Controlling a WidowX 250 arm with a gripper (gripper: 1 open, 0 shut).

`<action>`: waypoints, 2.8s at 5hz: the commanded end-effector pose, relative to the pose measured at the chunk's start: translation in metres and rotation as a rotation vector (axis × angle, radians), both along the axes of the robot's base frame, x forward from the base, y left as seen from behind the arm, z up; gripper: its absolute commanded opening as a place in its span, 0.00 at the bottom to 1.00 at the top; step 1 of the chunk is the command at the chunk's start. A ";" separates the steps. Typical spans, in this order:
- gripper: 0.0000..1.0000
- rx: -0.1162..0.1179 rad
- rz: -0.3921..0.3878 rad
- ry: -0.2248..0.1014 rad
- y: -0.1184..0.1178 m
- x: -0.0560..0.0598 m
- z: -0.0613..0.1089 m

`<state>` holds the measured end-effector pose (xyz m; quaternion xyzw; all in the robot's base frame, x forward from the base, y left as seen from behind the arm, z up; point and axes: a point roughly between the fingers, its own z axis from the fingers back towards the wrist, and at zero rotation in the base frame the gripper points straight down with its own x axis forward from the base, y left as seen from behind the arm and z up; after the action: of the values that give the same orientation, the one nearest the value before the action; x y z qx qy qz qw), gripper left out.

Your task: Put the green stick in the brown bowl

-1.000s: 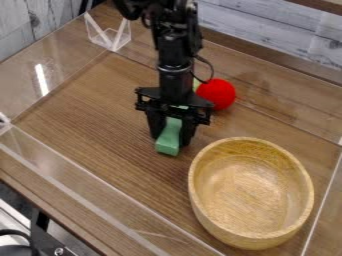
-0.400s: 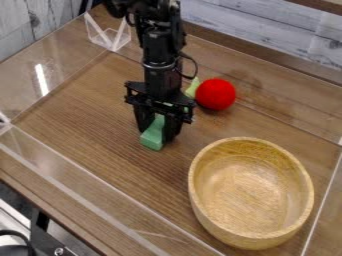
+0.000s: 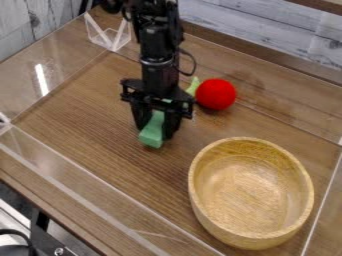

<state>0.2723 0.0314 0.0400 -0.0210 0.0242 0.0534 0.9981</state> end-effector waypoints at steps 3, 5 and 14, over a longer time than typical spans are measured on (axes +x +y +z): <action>0.00 0.013 0.000 -0.127 -0.056 -0.009 0.048; 0.00 0.001 -0.083 -0.137 -0.122 -0.025 0.036; 0.00 -0.062 -0.192 -0.161 -0.146 -0.040 0.050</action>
<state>0.2240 -0.1115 0.0758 -0.0438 -0.0245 -0.0434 0.9978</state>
